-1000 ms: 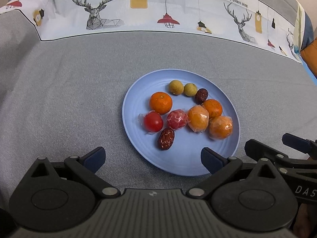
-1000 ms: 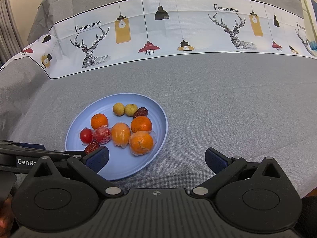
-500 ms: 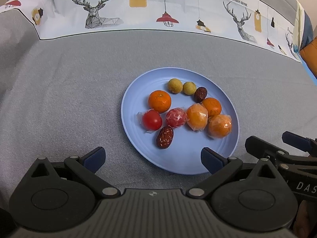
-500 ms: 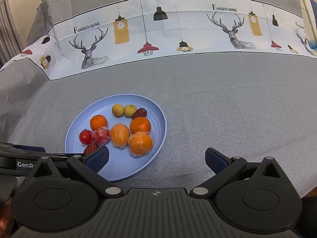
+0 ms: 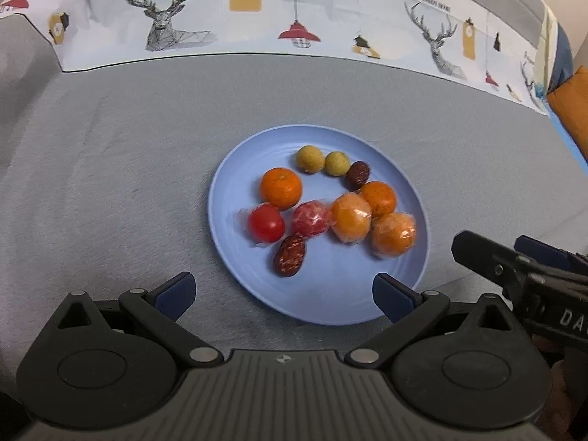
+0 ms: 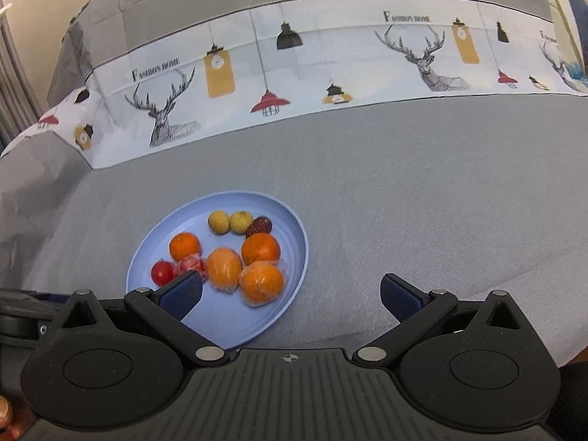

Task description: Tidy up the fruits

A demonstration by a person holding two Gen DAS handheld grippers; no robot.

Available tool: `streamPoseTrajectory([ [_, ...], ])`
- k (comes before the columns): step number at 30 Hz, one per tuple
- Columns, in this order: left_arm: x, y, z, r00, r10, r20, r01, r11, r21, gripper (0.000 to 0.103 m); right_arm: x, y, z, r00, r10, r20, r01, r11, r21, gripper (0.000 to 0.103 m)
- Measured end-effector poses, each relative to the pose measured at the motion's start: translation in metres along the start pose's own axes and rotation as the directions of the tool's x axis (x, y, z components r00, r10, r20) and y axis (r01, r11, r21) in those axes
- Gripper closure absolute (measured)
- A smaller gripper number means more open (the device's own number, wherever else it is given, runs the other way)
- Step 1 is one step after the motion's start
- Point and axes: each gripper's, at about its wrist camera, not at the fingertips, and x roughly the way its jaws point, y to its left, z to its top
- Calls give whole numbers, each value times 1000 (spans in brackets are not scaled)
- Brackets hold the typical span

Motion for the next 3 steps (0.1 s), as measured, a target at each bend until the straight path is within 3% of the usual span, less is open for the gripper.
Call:
streamPoseTrajectory([
  [3, -2, -2, 2, 1000, -12, 15, 12, 1000, 2, 1, -3, -8, 5, 1000, 5, 27, -6, 999, 35, 1],
])
